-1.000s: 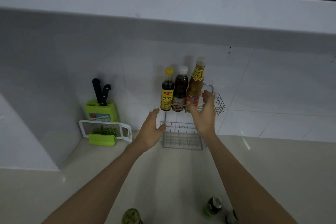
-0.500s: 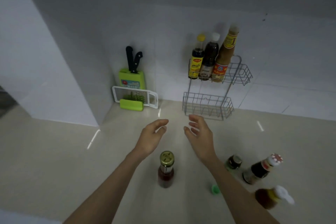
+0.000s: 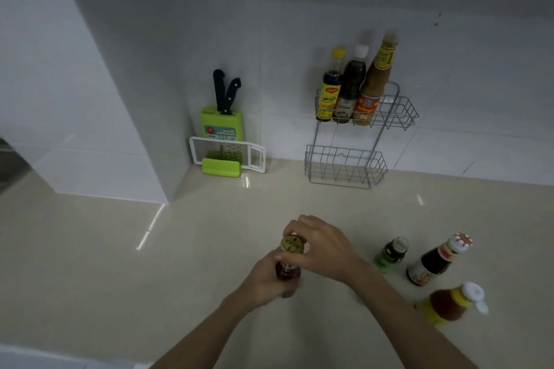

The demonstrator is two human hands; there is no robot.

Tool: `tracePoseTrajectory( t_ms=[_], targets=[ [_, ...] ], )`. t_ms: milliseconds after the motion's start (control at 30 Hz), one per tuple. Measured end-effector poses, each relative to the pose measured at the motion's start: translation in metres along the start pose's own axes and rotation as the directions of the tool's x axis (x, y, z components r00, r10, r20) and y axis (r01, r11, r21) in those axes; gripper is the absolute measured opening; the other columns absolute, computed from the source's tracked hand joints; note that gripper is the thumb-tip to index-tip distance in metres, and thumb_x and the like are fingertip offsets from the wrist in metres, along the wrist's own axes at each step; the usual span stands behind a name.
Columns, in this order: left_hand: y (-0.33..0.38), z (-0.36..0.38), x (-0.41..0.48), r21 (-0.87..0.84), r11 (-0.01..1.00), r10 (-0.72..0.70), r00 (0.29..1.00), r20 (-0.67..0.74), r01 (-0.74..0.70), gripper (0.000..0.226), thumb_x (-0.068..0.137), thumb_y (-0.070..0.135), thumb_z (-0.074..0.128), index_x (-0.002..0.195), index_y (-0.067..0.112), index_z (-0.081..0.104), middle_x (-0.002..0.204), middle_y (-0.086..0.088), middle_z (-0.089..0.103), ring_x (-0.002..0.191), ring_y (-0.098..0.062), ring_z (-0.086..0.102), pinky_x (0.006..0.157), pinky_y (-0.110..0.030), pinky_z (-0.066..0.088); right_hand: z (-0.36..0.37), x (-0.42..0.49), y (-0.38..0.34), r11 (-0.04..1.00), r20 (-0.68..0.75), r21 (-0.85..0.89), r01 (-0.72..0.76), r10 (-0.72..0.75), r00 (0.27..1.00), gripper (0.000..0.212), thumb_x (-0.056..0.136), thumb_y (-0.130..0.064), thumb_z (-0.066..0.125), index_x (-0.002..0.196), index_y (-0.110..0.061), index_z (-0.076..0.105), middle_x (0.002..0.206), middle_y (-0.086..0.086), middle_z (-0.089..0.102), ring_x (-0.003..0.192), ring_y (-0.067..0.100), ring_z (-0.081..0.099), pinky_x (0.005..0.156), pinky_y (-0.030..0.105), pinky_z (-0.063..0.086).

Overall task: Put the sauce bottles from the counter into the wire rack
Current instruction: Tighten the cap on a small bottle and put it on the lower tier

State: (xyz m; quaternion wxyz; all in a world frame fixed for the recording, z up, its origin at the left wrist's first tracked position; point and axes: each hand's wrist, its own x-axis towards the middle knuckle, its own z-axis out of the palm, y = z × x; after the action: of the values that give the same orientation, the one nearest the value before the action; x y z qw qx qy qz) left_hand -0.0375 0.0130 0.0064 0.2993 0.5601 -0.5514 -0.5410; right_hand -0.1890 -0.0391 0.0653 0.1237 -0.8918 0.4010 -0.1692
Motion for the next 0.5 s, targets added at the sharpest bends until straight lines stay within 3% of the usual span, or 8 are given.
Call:
tracePoseTrajectory(
  t_ms=[67, 167, 267, 367, 500],
  targets=[
    [-0.005, 0.006, 0.002, -0.011, 1.000, -0.002, 0.997, -0.077, 0.001, 0.023, 0.076, 0.011, 0.074, 0.093, 0.014, 0.059, 0.075, 0.005, 0.064, 0.062, -0.003, 0.059, 0.060, -0.017, 0.048, -0.004, 0.001, 0.000, 0.998, 0.038, -0.062, 0.029, -0.026, 0.999, 0.044, 0.077, -0.063, 0.053, 0.099, -0.025, 0.056, 0.086, -0.009, 0.056, 0.079, 0.010, 0.050, 0.063, 0.025, 0.039],
    [-0.010, 0.014, 0.006, -0.159, 0.987, -0.046, 0.991, -0.129, 0.025, 0.017, 0.079, -0.003, 0.069, 0.088, 0.006, 0.057, 0.078, -0.004, 0.059, 0.071, -0.018, 0.055, 0.066, -0.029, 0.046, -0.010, 0.004, -0.002, 0.990, 0.128, -0.111, 0.086, -0.071, 0.989, 0.042, 0.081, -0.057, 0.050, 0.101, -0.020, 0.053, 0.090, -0.003, 0.058, 0.081, 0.016, 0.051, 0.063, 0.029, 0.039],
    [-0.014, 0.014, 0.009, -0.082, 0.997, -0.006, 0.988, -0.156, -0.006, 0.024, 0.078, -0.002, 0.068, 0.078, 0.019, 0.058, 0.077, 0.005, 0.062, 0.073, -0.012, 0.059, 0.069, -0.021, 0.049, -0.019, 0.005, -0.002, 0.983, 0.205, -0.118, 0.140, -0.113, 0.972, 0.043, 0.084, -0.055, 0.050, 0.106, -0.018, 0.053, 0.094, 0.001, 0.057, 0.086, 0.018, 0.050, 0.067, 0.033, 0.044],
    [-0.011, 0.004, 0.010, -0.025, 0.998, 0.061, 0.998, -0.024, -0.061, 0.020, 0.075, 0.012, 0.074, 0.091, 0.020, 0.063, 0.087, 0.004, 0.069, 0.083, -0.010, 0.064, 0.081, -0.026, 0.051, -0.033, 0.007, 0.003, 0.972, 0.271, -0.120, 0.204, -0.166, 0.948, 0.043, 0.088, -0.056, 0.048, 0.109, -0.018, 0.053, 0.094, 0.000, 0.056, 0.087, 0.016, 0.049, 0.071, 0.032, 0.045],
    [-0.003, -0.006, 0.011, -0.063, 0.996, 0.074, 0.992, 0.105, -0.068, 0.027, 0.075, 0.019, 0.073, 0.097, 0.009, 0.062, 0.086, -0.004, 0.067, 0.081, -0.015, 0.064, 0.080, -0.032, 0.053, -0.051, 0.017, 0.005, 0.940, 0.304, -0.160, 0.303, -0.245, 0.921, 0.036, 0.090, -0.052, 0.053, 0.100, -0.017, 0.050, 0.083, -0.003, 0.051, 0.079, 0.015, 0.046, 0.066, 0.032, 0.044]
  ],
)
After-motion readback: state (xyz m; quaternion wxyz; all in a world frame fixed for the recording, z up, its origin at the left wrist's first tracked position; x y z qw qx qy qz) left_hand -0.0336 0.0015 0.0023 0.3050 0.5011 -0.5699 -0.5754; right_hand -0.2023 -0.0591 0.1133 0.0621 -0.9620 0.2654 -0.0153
